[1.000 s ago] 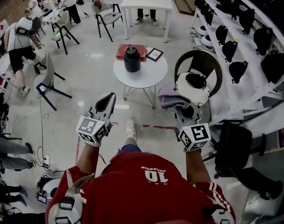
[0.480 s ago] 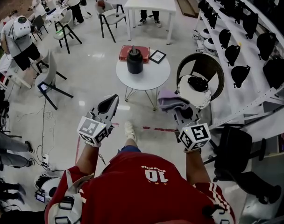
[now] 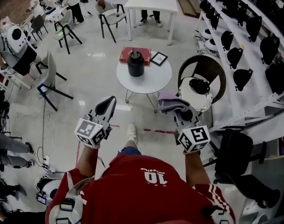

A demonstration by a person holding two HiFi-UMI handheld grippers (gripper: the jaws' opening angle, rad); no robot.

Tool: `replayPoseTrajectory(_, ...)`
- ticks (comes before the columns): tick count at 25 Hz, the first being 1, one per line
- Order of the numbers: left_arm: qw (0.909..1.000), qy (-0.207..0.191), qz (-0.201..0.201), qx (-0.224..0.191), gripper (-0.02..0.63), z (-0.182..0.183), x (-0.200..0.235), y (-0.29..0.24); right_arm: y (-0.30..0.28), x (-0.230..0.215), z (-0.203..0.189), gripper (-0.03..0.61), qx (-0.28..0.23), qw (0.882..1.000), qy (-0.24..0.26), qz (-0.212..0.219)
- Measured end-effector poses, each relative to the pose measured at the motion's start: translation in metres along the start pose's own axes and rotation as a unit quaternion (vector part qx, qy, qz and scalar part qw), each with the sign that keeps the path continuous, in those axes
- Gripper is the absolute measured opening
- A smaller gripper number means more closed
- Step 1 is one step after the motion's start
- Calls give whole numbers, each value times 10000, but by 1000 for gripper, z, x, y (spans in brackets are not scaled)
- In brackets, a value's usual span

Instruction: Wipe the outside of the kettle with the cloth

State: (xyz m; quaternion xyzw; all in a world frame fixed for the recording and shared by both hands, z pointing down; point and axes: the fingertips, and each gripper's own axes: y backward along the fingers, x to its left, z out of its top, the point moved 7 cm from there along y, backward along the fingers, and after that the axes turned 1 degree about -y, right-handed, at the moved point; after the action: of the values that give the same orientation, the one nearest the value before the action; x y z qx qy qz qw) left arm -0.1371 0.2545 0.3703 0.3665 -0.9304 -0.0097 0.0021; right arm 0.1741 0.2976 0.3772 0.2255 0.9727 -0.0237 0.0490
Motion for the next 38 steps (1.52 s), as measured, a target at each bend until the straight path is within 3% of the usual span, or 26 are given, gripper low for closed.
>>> replayPoseTrajectory(12,9988,-353,-332,74,6,11,45,-48,-73,-27,16,46,58,9999,-71,77)
replayPoseTrajectory(22,9986,-453,-258,-29,6,4,119,-112,-162,-58,27,47,255,9996,-98,70)
replayPoseTrajectory(29,9986,-264,-378,274,6,-2,175,-157,-234,-72,33,46,480,9988,-38,3)
replayPoseTrajectory(38,9981,-24,-537,314,6,-12,242,-198,-311,-77,33,48,637,9979,-70,-63)
